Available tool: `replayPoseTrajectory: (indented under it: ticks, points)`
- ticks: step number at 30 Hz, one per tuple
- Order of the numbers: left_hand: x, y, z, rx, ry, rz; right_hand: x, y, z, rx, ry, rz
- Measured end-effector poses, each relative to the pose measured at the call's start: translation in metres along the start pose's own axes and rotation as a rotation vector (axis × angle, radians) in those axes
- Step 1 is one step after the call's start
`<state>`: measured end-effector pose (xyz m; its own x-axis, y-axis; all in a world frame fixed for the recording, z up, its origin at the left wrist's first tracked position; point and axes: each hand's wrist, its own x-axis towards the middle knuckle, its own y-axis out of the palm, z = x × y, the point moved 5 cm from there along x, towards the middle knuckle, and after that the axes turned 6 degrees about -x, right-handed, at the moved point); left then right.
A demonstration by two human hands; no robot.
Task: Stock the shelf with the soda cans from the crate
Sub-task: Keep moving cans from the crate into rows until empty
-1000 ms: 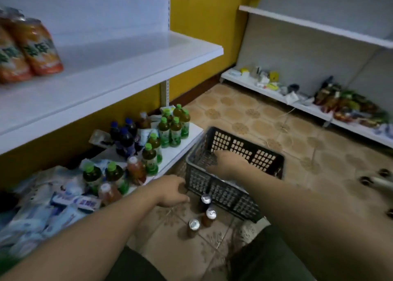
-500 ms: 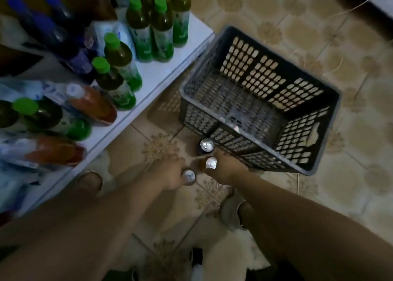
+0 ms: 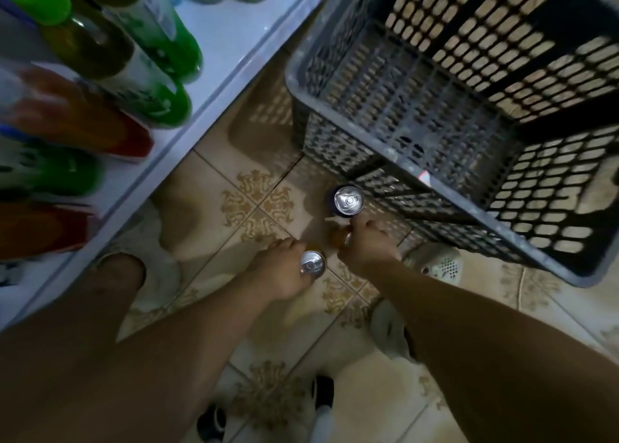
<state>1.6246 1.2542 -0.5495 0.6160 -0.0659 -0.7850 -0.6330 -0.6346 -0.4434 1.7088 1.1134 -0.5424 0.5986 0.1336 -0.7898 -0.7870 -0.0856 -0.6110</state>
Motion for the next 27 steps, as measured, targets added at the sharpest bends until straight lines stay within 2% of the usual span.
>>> replayPoseTrajectory:
  ticks: [4,7,12,16,21,24,26,27]
  points:
    - [-0.023,-0.018,-0.009,-0.06,0.036,-0.032,-0.046,-0.029,0.008,0.117,-0.075,-0.056]
    - [-0.058,-0.045,-0.027,-0.139,0.08,-0.106,-0.095,-0.065,0.025,0.223,-0.119,-0.16]
    - [-0.153,-0.102,-0.047,-0.364,0.179,-0.325,-0.195,-0.133,0.069,0.429,-0.274,-0.37]
    - [-0.255,-0.151,-0.058,-0.533,0.347,-0.521,-0.291,-0.187,0.102,0.679,-0.427,-0.52]
    - [-0.386,-0.204,-0.059,-0.7,0.415,-0.686,-0.394,-0.239,0.161,0.97,-0.672,-0.542]
    - [-0.464,-0.227,-0.052,-0.811,0.435,-0.904,-0.452,-0.257,0.202,1.124,-0.807,-0.524]
    - [-0.512,-0.238,-0.044,-0.89,0.457,-1.023,-0.487,-0.261,0.228,1.196,-0.912,-0.43]
    - [-0.532,-0.24,-0.04,-0.945,0.48,-1.032,-0.501,-0.261,0.243,1.2,-0.972,-0.348]
